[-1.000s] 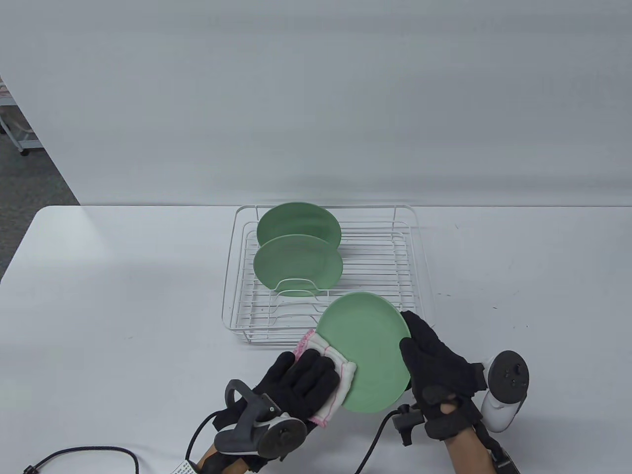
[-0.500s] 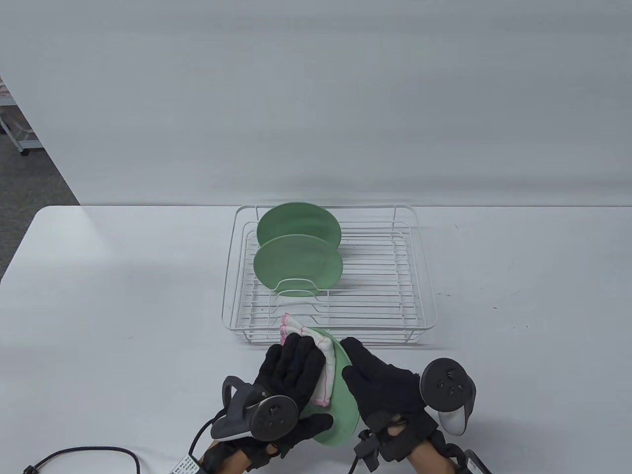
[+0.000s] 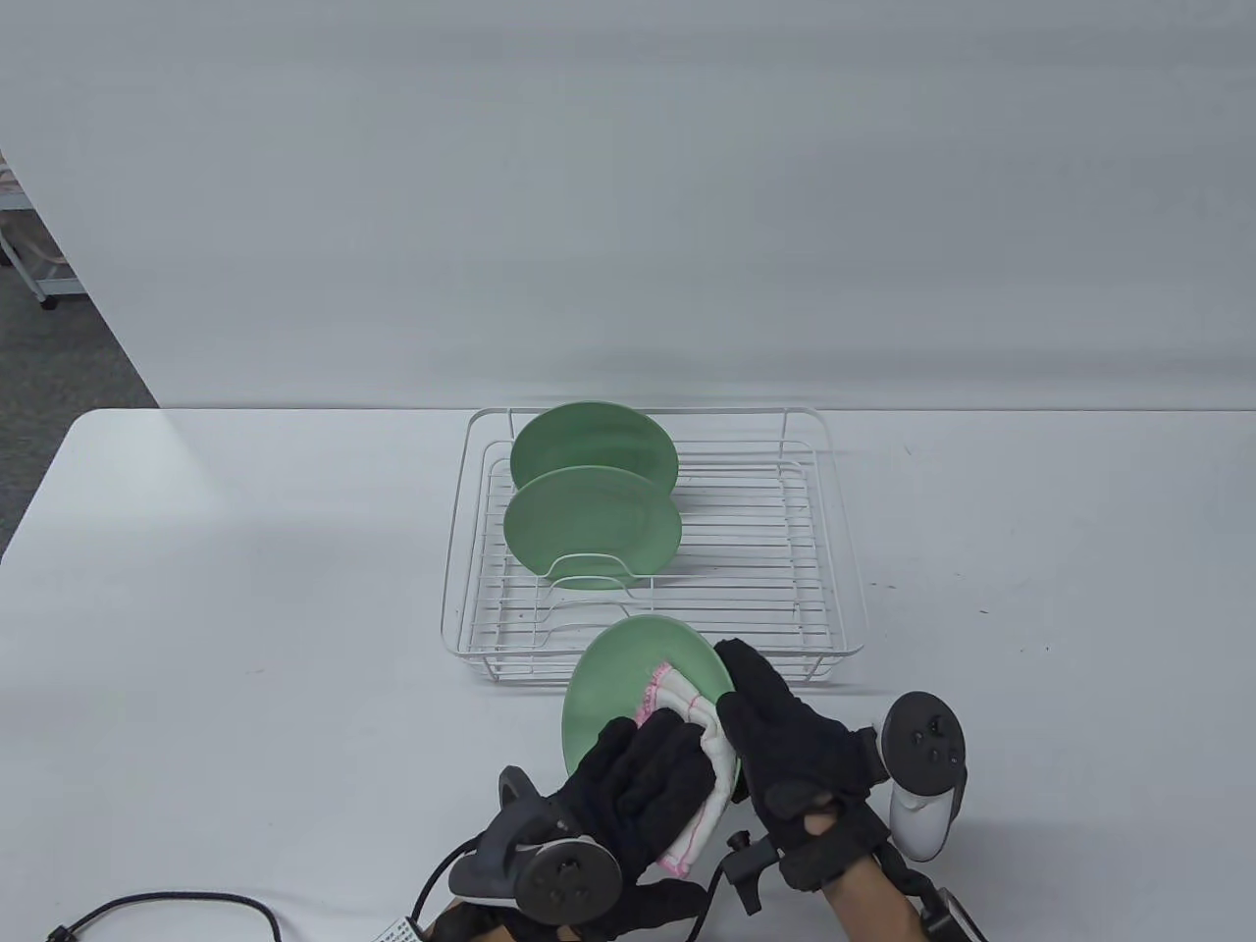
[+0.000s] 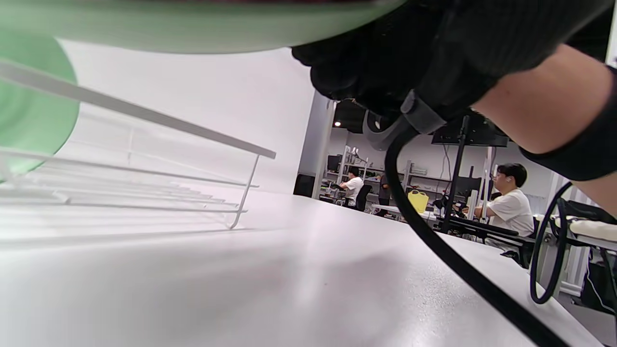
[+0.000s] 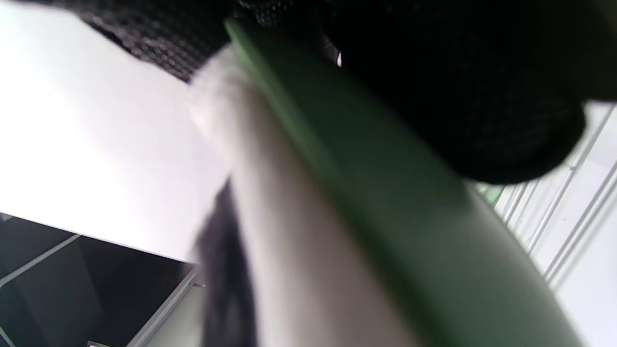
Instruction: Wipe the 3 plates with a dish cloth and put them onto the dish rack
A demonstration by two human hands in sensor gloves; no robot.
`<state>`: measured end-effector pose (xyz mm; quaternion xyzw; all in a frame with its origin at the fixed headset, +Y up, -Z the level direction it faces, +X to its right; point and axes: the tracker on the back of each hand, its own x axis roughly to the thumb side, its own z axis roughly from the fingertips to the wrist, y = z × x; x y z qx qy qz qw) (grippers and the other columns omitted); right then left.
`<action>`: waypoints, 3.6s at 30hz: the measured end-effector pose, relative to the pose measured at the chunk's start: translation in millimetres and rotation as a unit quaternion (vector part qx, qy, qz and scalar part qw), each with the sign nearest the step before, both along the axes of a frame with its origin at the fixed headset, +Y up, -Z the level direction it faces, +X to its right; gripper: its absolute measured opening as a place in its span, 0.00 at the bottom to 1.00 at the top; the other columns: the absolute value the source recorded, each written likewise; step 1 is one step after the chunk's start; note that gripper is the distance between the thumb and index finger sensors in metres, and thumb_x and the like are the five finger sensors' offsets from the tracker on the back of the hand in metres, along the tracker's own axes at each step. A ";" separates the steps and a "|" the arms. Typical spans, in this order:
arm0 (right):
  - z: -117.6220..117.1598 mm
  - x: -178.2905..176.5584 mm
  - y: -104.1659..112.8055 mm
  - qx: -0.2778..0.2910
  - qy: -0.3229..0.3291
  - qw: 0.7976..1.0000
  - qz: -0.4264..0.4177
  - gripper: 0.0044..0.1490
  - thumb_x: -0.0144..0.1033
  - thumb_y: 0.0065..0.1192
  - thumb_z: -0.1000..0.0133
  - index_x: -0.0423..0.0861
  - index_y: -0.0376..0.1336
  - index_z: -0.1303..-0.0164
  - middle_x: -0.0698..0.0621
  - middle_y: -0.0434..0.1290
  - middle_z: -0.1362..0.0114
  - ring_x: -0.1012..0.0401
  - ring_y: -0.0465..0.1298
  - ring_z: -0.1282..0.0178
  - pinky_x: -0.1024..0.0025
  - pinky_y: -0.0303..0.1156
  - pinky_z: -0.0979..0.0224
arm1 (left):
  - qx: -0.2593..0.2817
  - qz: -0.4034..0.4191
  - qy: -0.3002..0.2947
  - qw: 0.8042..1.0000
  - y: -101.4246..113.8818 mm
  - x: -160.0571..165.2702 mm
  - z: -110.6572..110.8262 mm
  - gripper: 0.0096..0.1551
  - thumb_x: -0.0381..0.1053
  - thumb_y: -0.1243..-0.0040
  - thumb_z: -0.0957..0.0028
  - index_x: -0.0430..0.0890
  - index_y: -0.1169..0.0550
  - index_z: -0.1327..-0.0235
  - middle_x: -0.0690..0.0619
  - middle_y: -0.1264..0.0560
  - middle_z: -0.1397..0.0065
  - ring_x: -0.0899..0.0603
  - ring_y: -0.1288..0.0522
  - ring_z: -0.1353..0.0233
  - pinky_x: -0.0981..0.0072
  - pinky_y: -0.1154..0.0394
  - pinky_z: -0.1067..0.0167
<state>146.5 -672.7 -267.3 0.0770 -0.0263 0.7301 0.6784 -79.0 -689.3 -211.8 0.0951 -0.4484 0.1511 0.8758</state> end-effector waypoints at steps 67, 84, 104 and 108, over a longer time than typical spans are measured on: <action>-123.8 -151.5 62.8 0.209 -0.105 0.760 0.607 0.28 0.37 0.74 0.57 0.49 0.76 0.45 0.43 0.87 0.48 0.42 0.85 0.66 0.46 0.82 0.64 | -0.267 0.592 0.172 0.741 21.4 -192.3 -61.1 0.37 0.57 0.44 0.45 0.48 0.38 0.23 0.41 0.32 0.22 0.30 0.26 0.26 0.34 0.27 0.35; -51.1 -28.3 82.0 0.136 -0.073 0.899 0.411 0.52 0.35 0.80 0.69 0.43 0.64 0.31 0.35 0.76 0.33 0.39 0.82 0.54 0.43 0.80 0.54 | -0.227 0.455 0.150 0.848 34.6 -165.1 -57.2 0.37 0.57 0.43 0.46 0.48 0.37 0.24 0.40 0.31 0.22 0.29 0.27 0.26 0.32 0.28 0.35; 10.0 63.1 -12.4 0.043 -0.053 0.926 0.372 0.39 0.42 0.68 0.53 0.41 0.65 0.32 0.33 0.75 0.33 0.37 0.81 0.49 0.39 0.78 0.49 | -0.165 -0.164 0.155 0.960 -66.7 -24.9 -46.7 0.39 0.58 0.41 0.49 0.50 0.37 0.24 0.40 0.36 0.20 0.29 0.36 0.20 0.31 0.34 0.30; 10.9 60.9 -13.3 0.049 -0.048 0.923 0.377 0.39 0.42 0.68 0.53 0.41 0.65 0.32 0.33 0.75 0.33 0.37 0.81 0.48 0.38 0.78 0.48 | -0.192 -0.182 0.139 0.954 -68.9 -25.3 -46.0 0.50 0.71 0.42 0.53 0.51 0.42 0.21 0.40 0.43 0.17 0.28 0.43 0.18 0.29 0.39 0.28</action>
